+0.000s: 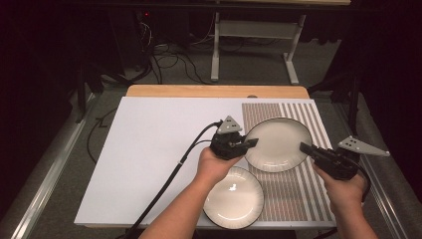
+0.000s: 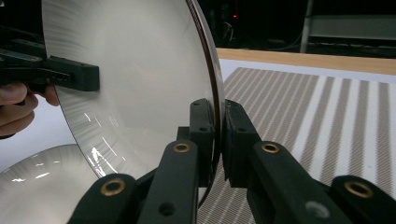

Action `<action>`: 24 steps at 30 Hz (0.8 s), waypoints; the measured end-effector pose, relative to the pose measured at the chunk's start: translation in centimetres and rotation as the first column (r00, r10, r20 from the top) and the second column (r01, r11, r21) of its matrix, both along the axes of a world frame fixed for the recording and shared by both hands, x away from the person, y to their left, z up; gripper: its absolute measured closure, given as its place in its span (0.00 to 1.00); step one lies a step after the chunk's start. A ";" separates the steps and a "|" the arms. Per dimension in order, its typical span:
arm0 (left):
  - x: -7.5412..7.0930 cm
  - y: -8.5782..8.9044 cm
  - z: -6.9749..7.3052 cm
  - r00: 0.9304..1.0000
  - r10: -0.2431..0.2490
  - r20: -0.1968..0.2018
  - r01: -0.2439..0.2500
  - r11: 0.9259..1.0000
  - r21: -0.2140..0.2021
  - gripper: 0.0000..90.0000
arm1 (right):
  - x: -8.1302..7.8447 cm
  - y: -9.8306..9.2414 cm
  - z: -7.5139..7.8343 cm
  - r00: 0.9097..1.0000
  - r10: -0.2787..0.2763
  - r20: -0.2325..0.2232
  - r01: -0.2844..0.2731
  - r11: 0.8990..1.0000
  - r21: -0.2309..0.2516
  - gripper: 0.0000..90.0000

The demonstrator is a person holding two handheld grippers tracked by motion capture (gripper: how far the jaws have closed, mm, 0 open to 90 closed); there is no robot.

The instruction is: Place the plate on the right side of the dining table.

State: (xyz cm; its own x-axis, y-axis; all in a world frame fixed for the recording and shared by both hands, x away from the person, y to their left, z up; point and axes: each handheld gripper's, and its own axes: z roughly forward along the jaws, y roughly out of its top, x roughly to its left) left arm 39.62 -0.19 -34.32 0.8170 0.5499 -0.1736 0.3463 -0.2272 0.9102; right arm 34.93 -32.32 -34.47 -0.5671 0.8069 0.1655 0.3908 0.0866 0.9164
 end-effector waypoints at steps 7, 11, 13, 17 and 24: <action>1.2 -2.7 -0.4 1.000 -0.021 -0.008 0.021 1.000 0.022 0.85 | 0.0 -2.3 -0.5 0.999 -0.041 -0.005 0.041 0.999 -0.003 0.95; 1.7 -3.7 -0.7 0.999 -0.028 -0.018 0.029 0.999 0.038 0.84 | 0.0 -3.1 -0.9 0.998 -0.055 -0.008 0.055 0.998 -0.002 0.95; 2.1 -4.6 -1.1 0.999 -0.029 -0.030 0.031 0.998 0.047 0.84 | 0.1 -3.9 -1.3 0.997 -0.071 -0.023 0.071 0.997 -0.002 0.95; 2.5 -5.5 -1.7 0.998 -0.027 -0.049 0.030 0.998 0.050 0.83 | 0.2 -4.6 -1.8 0.996 -0.086 -0.035 0.086 0.996 -0.001 0.96; 3.0 -6.8 -3.1 0.996 -0.022 -0.092 0.029 0.996 0.080 0.82 | 0.3 -5.6 -3.1 0.992 -0.107 -0.061 0.106 0.994 -0.020 0.96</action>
